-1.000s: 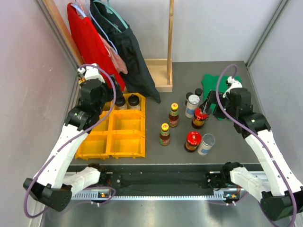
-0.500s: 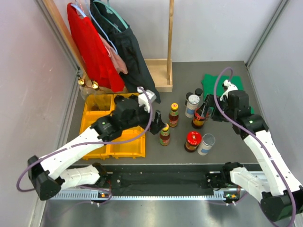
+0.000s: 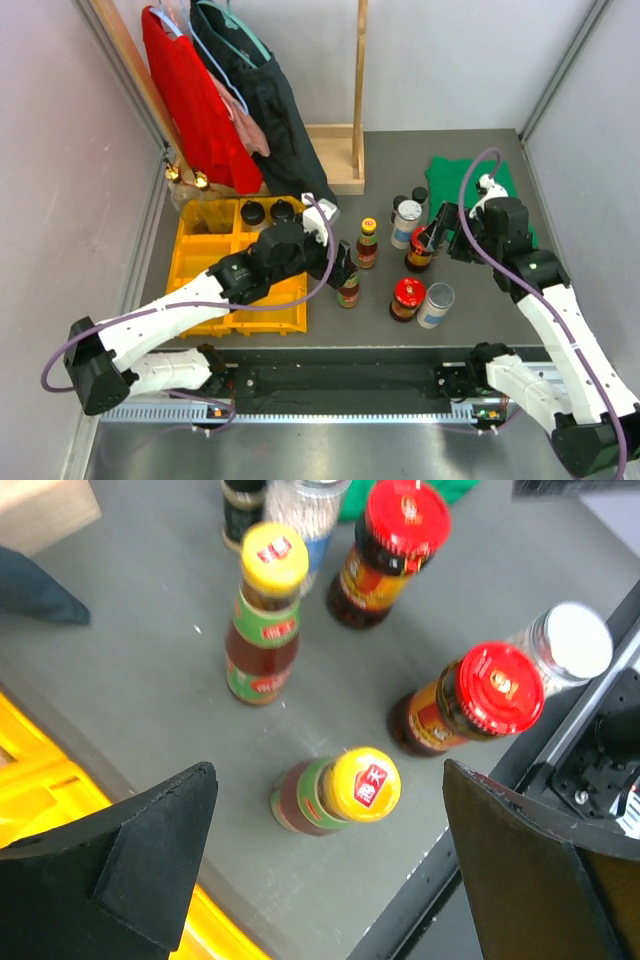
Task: Organize the condiment bottles
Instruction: Pick up the bottle from the center of the board.
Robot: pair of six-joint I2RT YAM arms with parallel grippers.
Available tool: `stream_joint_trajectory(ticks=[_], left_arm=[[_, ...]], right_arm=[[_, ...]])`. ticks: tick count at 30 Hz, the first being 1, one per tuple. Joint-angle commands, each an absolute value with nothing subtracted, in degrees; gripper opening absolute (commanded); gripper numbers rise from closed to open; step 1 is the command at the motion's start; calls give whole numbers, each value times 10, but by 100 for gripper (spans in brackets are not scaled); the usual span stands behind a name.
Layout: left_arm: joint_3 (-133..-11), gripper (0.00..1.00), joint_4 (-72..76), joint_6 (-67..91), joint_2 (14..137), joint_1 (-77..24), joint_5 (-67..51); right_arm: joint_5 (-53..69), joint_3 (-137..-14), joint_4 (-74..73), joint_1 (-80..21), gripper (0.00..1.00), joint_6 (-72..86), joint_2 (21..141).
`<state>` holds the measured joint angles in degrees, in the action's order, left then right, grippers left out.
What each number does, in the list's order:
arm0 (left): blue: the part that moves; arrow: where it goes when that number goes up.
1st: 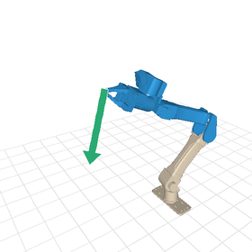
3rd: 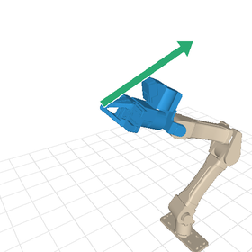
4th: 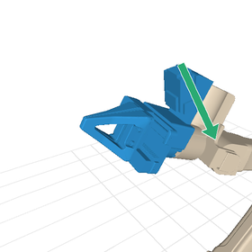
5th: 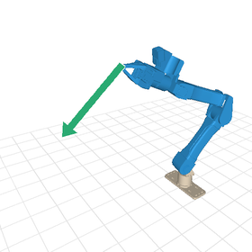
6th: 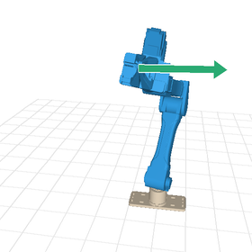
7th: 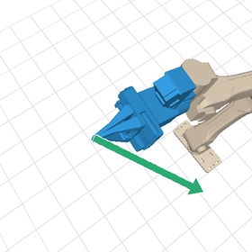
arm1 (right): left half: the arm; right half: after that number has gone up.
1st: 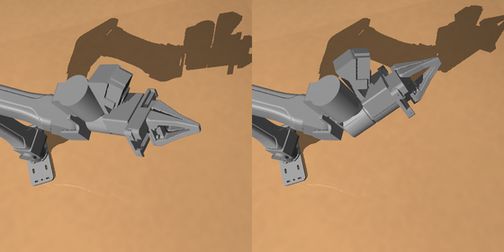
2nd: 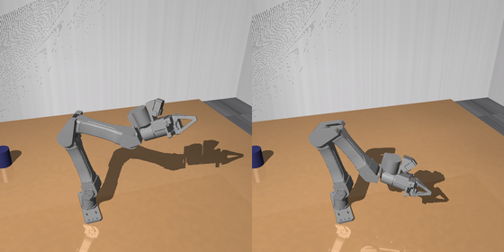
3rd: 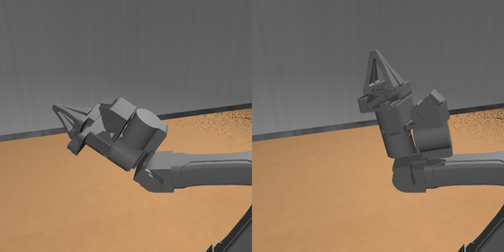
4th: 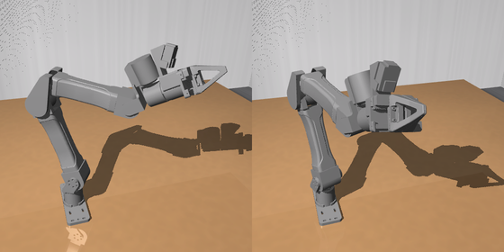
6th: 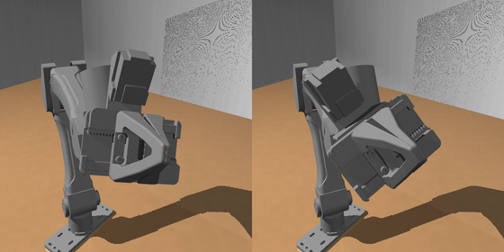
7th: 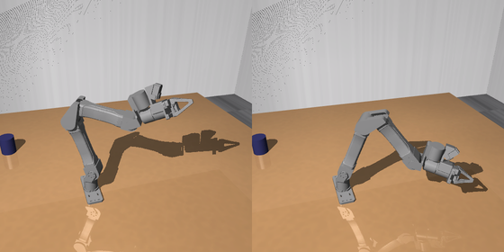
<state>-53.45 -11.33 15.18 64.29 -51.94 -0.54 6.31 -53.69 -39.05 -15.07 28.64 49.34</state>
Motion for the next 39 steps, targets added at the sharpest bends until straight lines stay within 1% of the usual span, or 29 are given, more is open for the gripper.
stream_joint_trajectory(ticks=[1, 6, 13, 14, 18, 20, 21, 23, 24, 26, 27, 29, 30, 34, 39], left_arm=[[-518, 98, -40, 174, 656, -534, 11], [-505, 93, -17, 180, 686, -557, 23], [-488, 83, -14, 187, 723, -598, 77], [-487, 78, -14, 190, 726, -600, 93], [-475, 69, 12, 197, 729, -615, 140], [-470, 66, 27, 204, 727, -620, 157], [-468, 62, 32, 205, 726, -622, 173], [-462, 58, 41, 208, 724, -626, 191], [-462, 51, 42, 207, 725, -626, 198], [-462, 33, 41, 202, 729, -626, 200], [-465, 17, 37, 200, 733, -627, 202], [-478, 4, 26, 192, 740, -627, 213], [-484, 0, 12, 186, 745, -628, 220], [-518, 0, 3, 162, 746, -627, 244], [-555, 0, -55, 146, 716, -628, 272]], right_arm=[[32, -596, -433, -143, 99, 281, 485], [17, -597, -469, -143, 99, 278, 465], [13, -539, -476, -143, 99, 295, 409], [14, -532, -475, -142, 99, 297, 403], [21, -501, -470, -143, 99, 301, 374], [20, -491, -471, -143, 99, 301, 361], [19, -490, -472, -142, 99, 300, 359], [11, -489, -475, -143, 99, 292, 356], [8, -490, -476, -142, 99, 290, 356], [2, -494, -481, -143, 99, 284, 357], [-10, -496, -479, -143, 99, 282, 358], [-17, -497, -474, -143, 99, 280, 360], [-17, -499, -472, -143, 99, 280, 361], [-20, -511, -470, -143, 99, 281, 377], [-25, -517, -464, -142, 99, 280, 386]])
